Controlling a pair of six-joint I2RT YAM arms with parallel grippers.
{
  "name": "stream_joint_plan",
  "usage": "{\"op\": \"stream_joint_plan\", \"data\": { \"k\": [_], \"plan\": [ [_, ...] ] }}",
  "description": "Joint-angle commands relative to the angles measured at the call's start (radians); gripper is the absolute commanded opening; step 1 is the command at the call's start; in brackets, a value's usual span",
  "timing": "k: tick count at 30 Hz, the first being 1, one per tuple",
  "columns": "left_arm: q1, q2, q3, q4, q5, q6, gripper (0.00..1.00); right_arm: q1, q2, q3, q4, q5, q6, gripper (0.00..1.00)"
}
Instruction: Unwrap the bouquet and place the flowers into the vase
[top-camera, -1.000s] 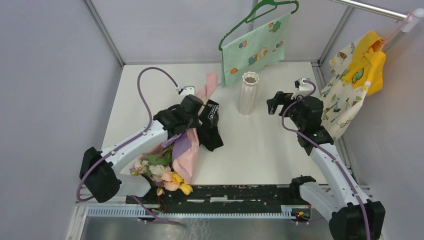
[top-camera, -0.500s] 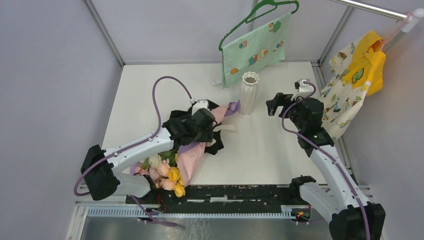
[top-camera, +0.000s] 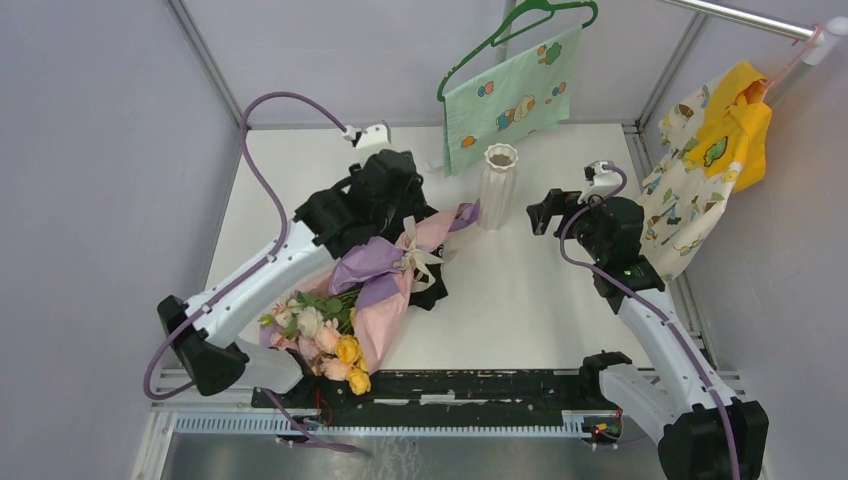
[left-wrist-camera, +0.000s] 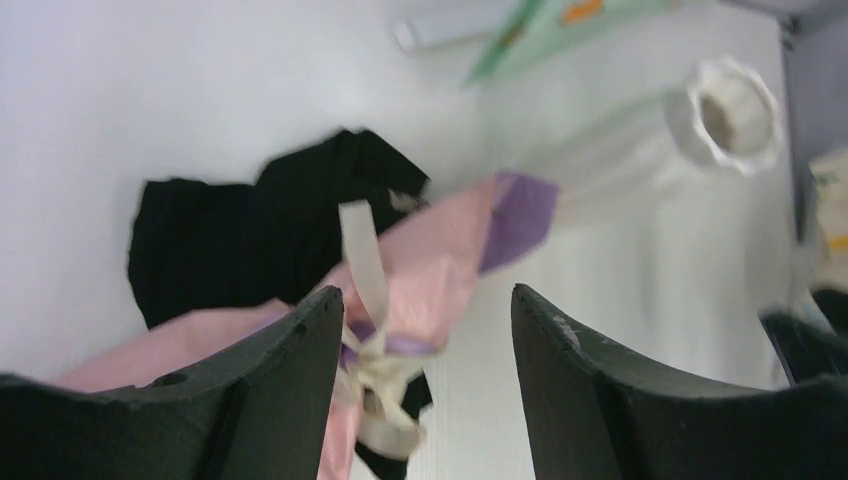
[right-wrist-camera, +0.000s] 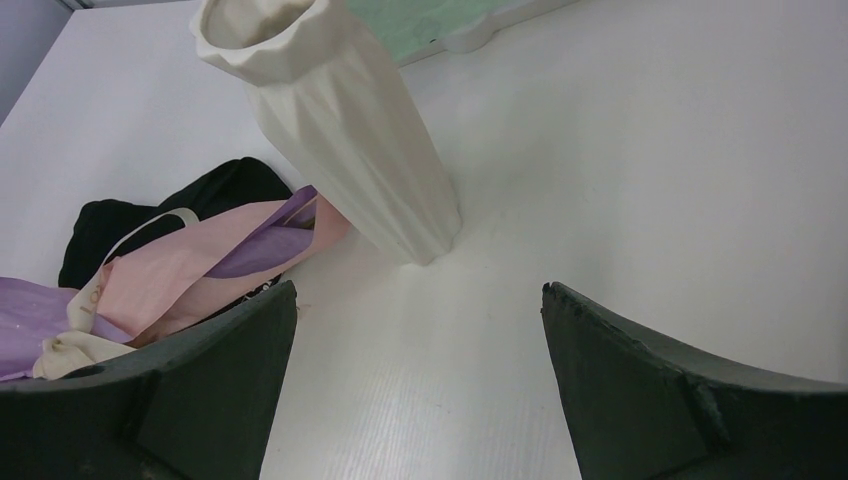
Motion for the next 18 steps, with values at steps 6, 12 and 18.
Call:
{"op": "stream_joint_plan", "data": {
  "k": [6, 12, 18],
  "plan": [
    [0.342, 0.306, 0.058, 0.026, 0.003, -0.023, 0.69, 0.004, -0.001, -0.013, 0.075, -0.039, 0.005, 0.98],
    [0.412, 0.416, -0.022, 0.046, 0.110, -0.011, 0.69, 0.003, 0.013, -0.025, 0.089, -0.042, 0.004, 0.98],
    [0.411, 0.506, -0.140, 0.150, 0.247, -0.001, 0.69, 0.004, 0.011, -0.025, 0.098, -0.041, -0.001, 0.98]
  ]
}}
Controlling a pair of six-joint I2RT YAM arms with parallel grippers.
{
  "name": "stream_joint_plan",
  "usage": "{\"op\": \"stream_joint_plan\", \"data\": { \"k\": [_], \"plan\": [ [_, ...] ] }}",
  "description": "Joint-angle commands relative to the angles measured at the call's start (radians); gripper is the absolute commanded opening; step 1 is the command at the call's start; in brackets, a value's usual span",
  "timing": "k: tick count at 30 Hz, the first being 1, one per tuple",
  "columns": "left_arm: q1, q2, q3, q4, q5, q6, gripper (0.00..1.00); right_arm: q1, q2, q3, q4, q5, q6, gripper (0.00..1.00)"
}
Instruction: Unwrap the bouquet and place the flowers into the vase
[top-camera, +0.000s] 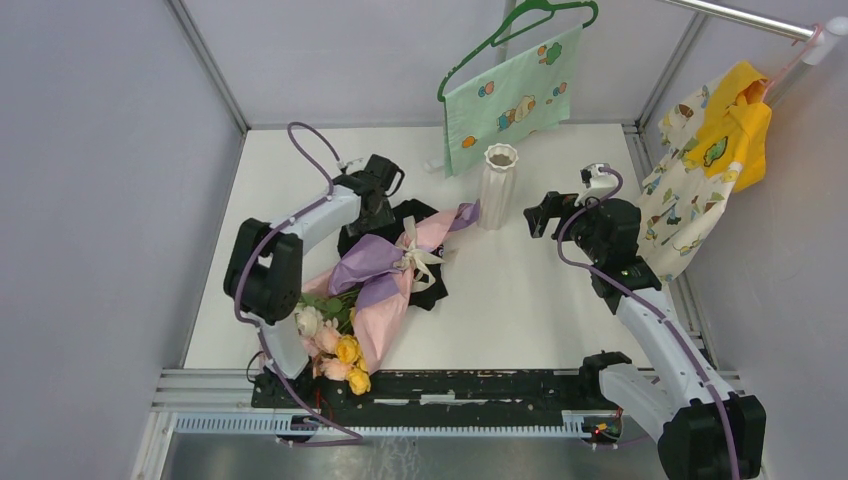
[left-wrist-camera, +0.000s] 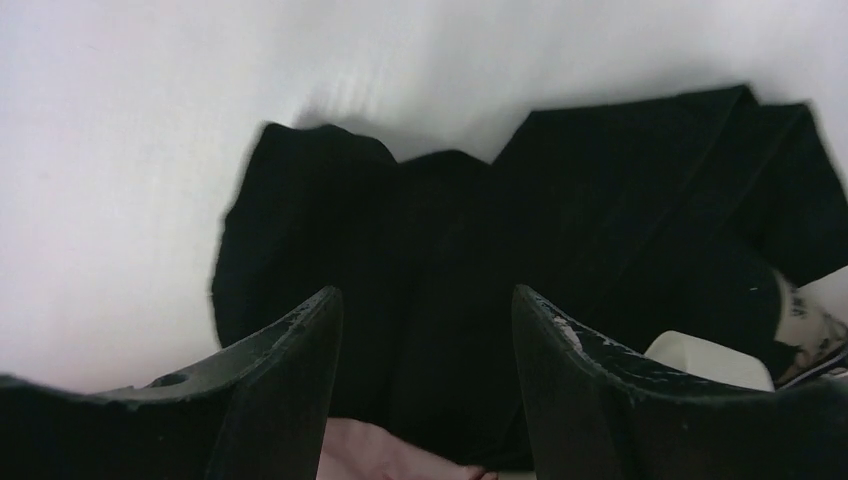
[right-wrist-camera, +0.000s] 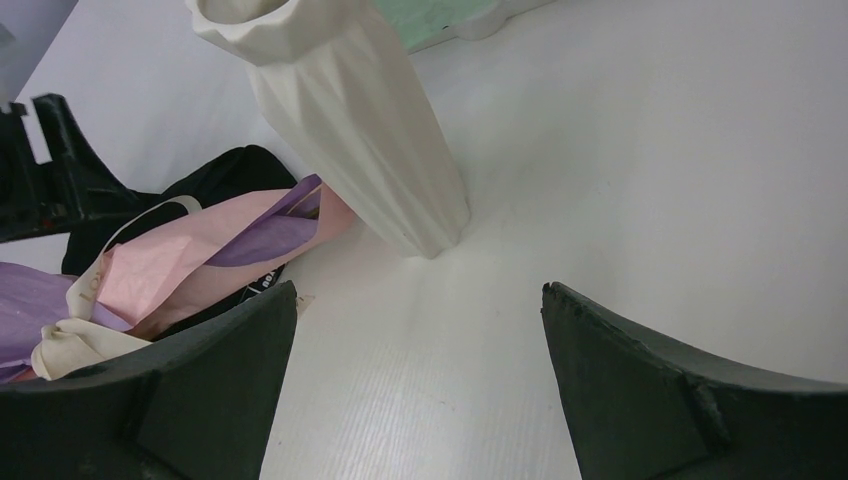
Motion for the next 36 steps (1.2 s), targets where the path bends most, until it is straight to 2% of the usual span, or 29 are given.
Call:
{"op": "stream_joint_plan", "data": {
  "k": [1, 9, 10, 17, 18, 23, 30, 36],
  "plan": [
    [-0.013, 0.068, -0.058, 0.107, 0.136, -0.002, 0.69, 0.003, -0.009, 0.001, 0.062, -0.007, -0.003, 0.98],
    [-0.058, 0.110, -0.215, 0.201, 0.187, -0.034, 0.66, 0.003, -0.012, -0.008, 0.069, 0.002, -0.006, 0.98],
    [-0.058, 0.121, -0.222, 0.207, 0.192, -0.032, 0.61, 0.004, -0.007, -0.008, 0.070, 0.000, -0.003, 0.98],
    [-0.058, 0.131, -0.233, 0.256, 0.222, -0.009, 0.04, 0.004, -0.017, -0.015, 0.060, 0.014, -0.012, 0.98],
    [-0.058, 0.120, -0.224, 0.250, 0.219, -0.008, 0.02, 0.003, -0.018, -0.018, 0.060, 0.016, -0.011, 0.98],
    [-0.058, -0.004, -0.128, 0.184, 0.181, 0.004, 0.02, 0.004, -0.011, -0.023, 0.062, 0.015, -0.009, 0.98],
    [-0.029, -0.184, 0.120, 0.036, 0.047, 0.041, 0.02, 0.003, -0.021, -0.025, 0.063, 0.015, -0.007, 0.98],
    [0.029, -0.231, 0.251, -0.008, 0.002, 0.061, 0.02, 0.002, -0.022, -0.026, 0.066, 0.012, -0.002, 0.98]
  ]
}}
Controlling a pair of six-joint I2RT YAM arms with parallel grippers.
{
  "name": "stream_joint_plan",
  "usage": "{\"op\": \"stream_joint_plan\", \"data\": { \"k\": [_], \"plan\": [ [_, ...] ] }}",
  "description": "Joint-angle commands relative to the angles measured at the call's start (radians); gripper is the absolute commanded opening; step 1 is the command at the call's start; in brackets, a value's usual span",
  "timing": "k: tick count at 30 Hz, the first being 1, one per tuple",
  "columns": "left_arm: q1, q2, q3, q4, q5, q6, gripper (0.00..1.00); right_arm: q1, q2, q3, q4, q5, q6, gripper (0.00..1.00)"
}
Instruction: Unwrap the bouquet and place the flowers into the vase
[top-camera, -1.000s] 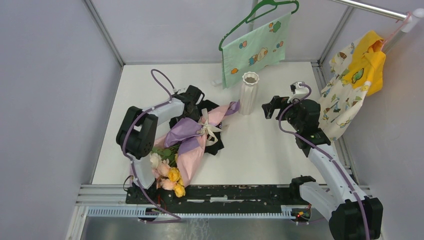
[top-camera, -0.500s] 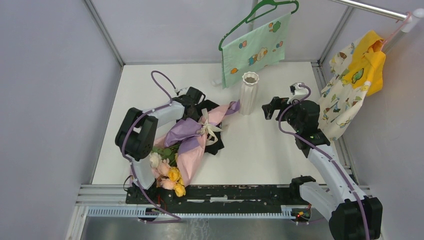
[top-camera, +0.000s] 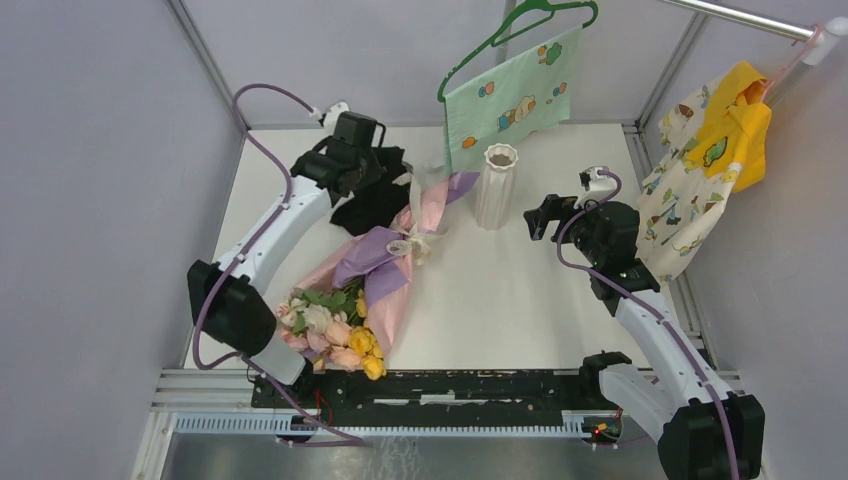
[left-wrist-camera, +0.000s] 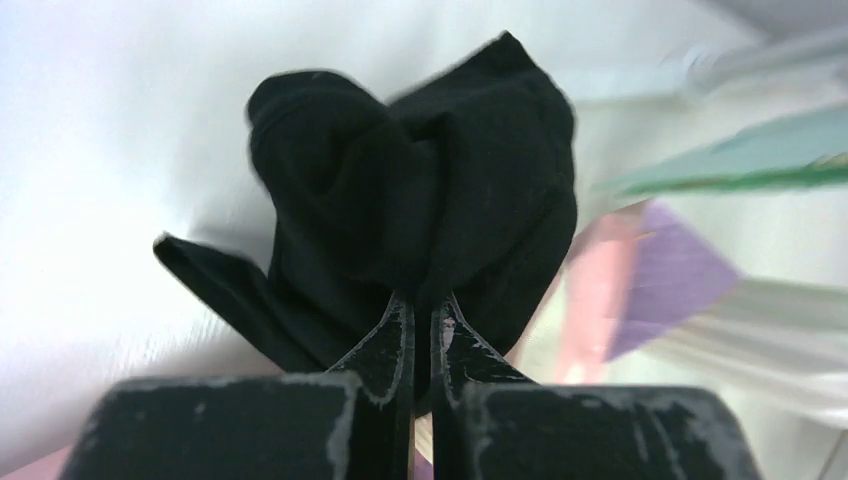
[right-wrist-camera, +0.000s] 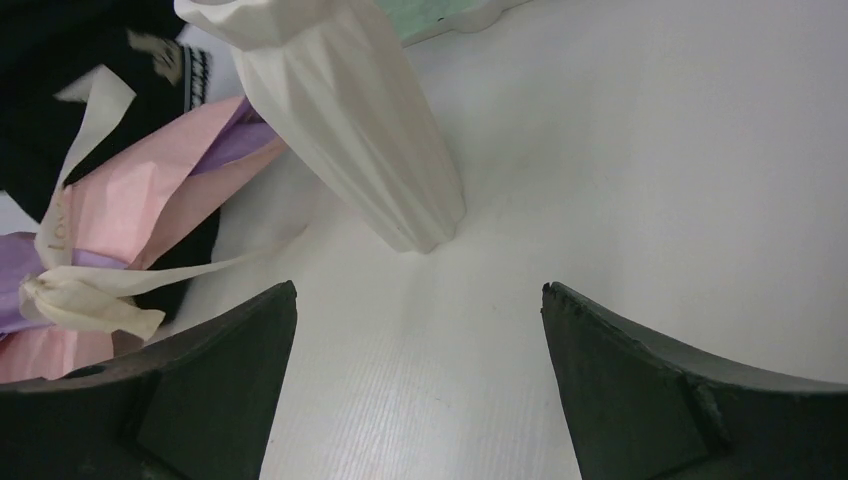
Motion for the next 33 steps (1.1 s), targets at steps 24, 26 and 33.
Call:
{"op": "stream_joint_plan", "data": {
  "k": [24, 26, 33],
  "plan": [
    [0.561, 0.201, 0.600, -0.006, -0.331, 0.100, 0.02, 0.004, 0.029, 0.017, 0.085, -0.014, 0.025, 0.98],
    [0.590, 0.190, 0.585, 0.059, -0.354, 0.114, 0.02, 0.004, 0.036, 0.017, 0.089, -0.014, 0.028, 0.98],
    [0.582, 0.128, 0.398, 0.288, -0.344, 0.121, 0.03, 0.004, 0.061, 0.019, 0.099, -0.029, 0.039, 0.98]
  ]
}}
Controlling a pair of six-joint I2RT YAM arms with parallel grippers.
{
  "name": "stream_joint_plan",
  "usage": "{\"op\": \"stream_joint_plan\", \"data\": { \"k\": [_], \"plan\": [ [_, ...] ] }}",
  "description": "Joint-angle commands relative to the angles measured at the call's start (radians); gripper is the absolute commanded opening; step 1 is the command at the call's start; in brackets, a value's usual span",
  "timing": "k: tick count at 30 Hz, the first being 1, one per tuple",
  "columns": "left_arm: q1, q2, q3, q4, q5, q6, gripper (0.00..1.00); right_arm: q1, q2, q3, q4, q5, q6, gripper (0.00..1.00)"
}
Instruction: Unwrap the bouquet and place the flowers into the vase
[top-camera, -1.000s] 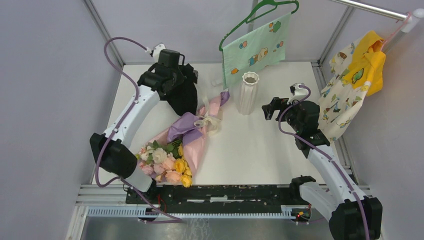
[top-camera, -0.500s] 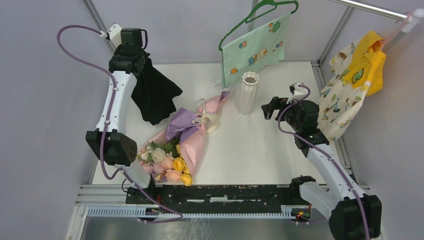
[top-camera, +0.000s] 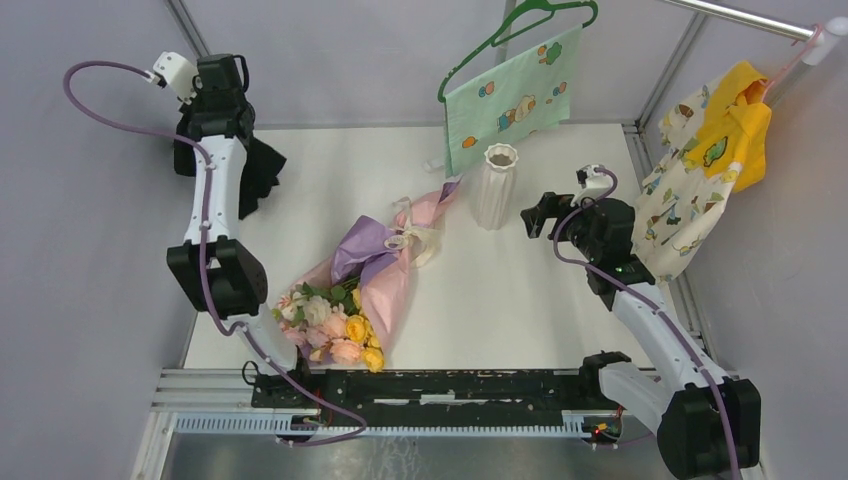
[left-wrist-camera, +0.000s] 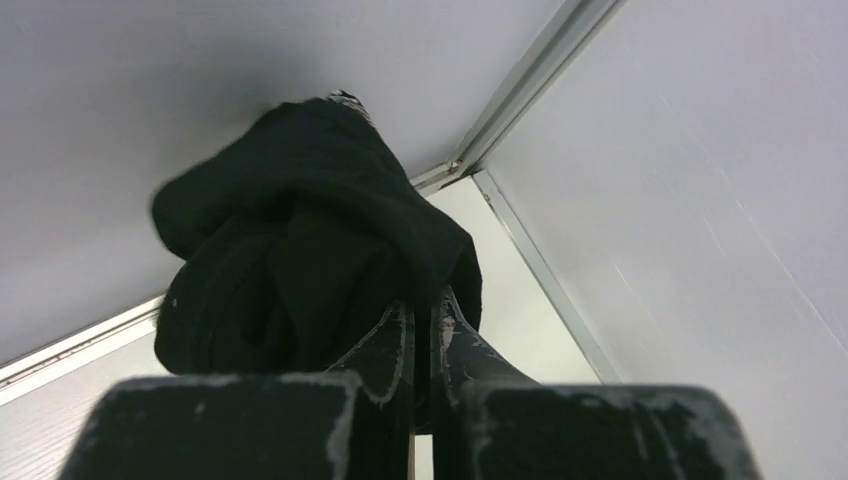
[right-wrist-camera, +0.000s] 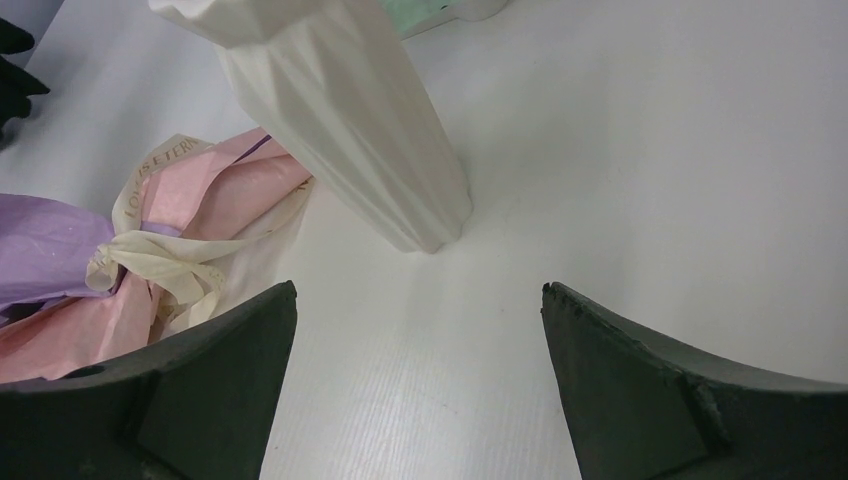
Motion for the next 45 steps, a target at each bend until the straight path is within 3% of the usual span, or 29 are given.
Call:
{"op": "stream_joint_plan", "data": {
  "k": [1, 3, 4, 7, 14, 17, 20, 22, 25, 34, 45],
  "plan": [
    [-0.022, -0.069, -0.079, 0.194, 0.005, 0.037, 0.05, 0.003, 0.007, 0.016, 0.058, -0.018, 0.018, 0.98],
    [-0.022, -0.078, -0.136, 0.191, 0.031, 0.020, 0.11, 0.003, 0.006, 0.007, 0.062, -0.019, 0.019, 0.98],
    [-0.022, -0.088, -0.180, 0.202, 0.048, 0.008, 0.20, 0.003, 0.006, 0.003, 0.065, -0.020, 0.021, 0.98],
    [-0.023, -0.125, -0.344, 0.262, 0.100, -0.031, 0.62, 0.003, 0.013, -0.003, 0.077, -0.042, 0.027, 0.98],
    [-0.071, -0.167, -0.557, 0.327, 0.158, -0.048, 0.67, 0.005, 0.008, -0.016, 0.079, -0.052, 0.025, 0.98],
    [-0.126, -0.201, -0.615, 0.312, 0.147, -0.058, 0.64, 0.005, 0.012, -0.027, 0.098, -0.062, 0.039, 0.98],
    [-0.241, -0.221, -0.661, 0.229, 0.097, -0.103, 0.21, 0.004, 0.021, -0.033, 0.113, -0.068, 0.048, 0.98],
    [-0.267, -0.202, -0.689, 0.175, 0.119, -0.160, 0.07, 0.005, 0.030, -0.034, 0.118, -0.074, 0.051, 0.98],
    [-0.266, -0.132, -0.723, 0.131, 0.149, -0.231, 0.05, 0.007, 0.035, -0.033, 0.117, -0.080, 0.050, 0.98],
    [-0.204, 0.044, -0.623, 0.003, 0.139, -0.287, 0.05, 0.007, 0.016, -0.039, 0.090, -0.053, 0.031, 0.98],
    [0.053, 0.158, -0.622, 0.073, 0.268, -0.243, 0.05, 0.007, 0.008, 0.019, 0.031, -0.019, 0.018, 0.98]
  ]
}}
